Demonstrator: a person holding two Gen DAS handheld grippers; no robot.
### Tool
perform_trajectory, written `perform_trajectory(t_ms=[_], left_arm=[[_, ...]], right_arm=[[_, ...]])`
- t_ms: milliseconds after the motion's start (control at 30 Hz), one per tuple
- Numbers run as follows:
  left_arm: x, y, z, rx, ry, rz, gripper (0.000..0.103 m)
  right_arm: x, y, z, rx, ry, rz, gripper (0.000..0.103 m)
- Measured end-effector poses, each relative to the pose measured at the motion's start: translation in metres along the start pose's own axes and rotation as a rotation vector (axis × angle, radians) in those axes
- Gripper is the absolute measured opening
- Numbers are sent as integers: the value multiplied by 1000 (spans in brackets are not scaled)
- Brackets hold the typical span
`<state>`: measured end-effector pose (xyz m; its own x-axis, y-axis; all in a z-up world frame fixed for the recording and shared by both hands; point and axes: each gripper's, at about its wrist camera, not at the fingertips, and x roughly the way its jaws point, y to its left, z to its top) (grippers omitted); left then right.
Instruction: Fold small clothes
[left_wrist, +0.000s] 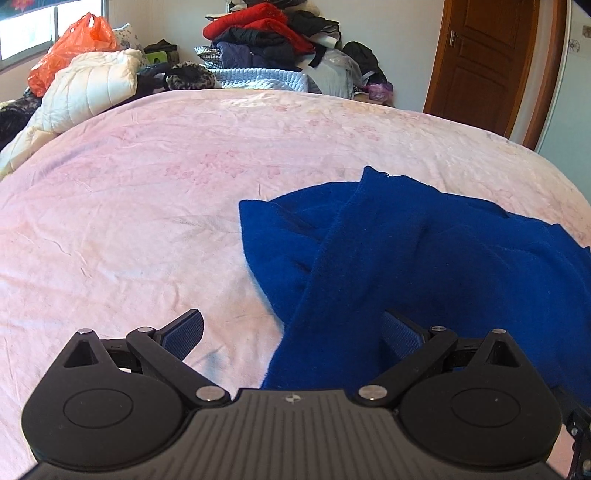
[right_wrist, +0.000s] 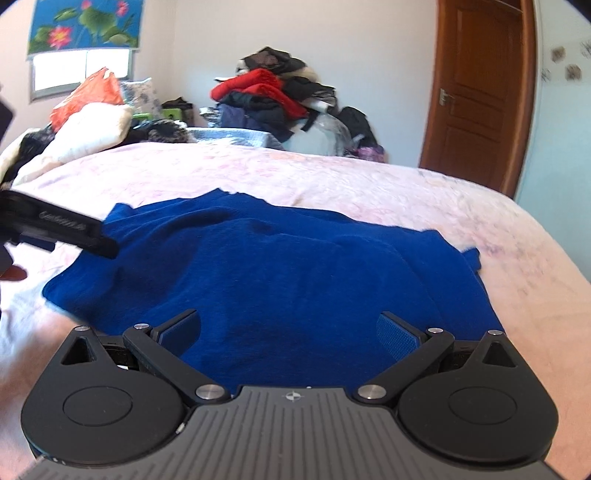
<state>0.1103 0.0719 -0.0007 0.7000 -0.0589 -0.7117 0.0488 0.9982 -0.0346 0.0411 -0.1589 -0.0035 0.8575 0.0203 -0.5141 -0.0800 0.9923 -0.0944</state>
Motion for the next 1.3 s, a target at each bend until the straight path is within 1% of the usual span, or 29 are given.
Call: perform_trajectory(t_ms=[267,333,400,467,567,600,667,700,733,800,833,867,933,1067,1133,1167,1200,1233,1300], left_arm=[[0,3,3,9,-6,64,103],[0,6,6,30,2,53,103],[-1,13,14,48,-4,15,103],[-1,27,25,29,-2,-38,103],[10,49,44,-9,49,-124,103],[16,55,49,-2,64,-156,103],[30,62,56,-1,104,-177,103],[37,64,59,-1,123,-210,103],[45,67,61,-16,147,-246,103],[61,72,65,-78,202,-322,103],[69,73,67,-97,221,-370,103],[76,72,69,-115,239,-400,103],[88,67,73,-125,257,-427,103],[107,50,88,-92,255,-469,103],[115,41,96,-80,258,-480,103],[119,36,100,-72,257,-489,103],[123,31,103,-62,255,-500,103],[126,27,106,-58,252,-504,102],[134,20,110,-68,251,-489,102]], right_arm=[[-5,30,3,-117,-13,37,102],[-9,39,4,-147,-24,48,102],[-12,48,6,-185,-29,62,102],[-14,60,6,-239,-36,70,102],[-12,82,2,-347,-34,59,102],[-11,89,1,-381,-34,56,101],[-8,102,-2,-440,-30,49,100],[-6,109,-3,-467,-29,44,98],[-4,115,-4,-489,-29,38,98],[2,124,-4,-528,-23,30,96],[4,128,-5,-545,-28,25,96],[7,134,-4,-562,-33,16,95],[13,142,-4,-591,-44,3,94],[29,156,3,-616,-78,-18,93],[36,163,5,-627,-101,-26,89],[40,165,6,-627,-107,-27,84],[44,169,7,-628,-113,-24,77],[47,174,9,-629,-114,-19,73],[50,179,10,-641,-120,-1,56]])
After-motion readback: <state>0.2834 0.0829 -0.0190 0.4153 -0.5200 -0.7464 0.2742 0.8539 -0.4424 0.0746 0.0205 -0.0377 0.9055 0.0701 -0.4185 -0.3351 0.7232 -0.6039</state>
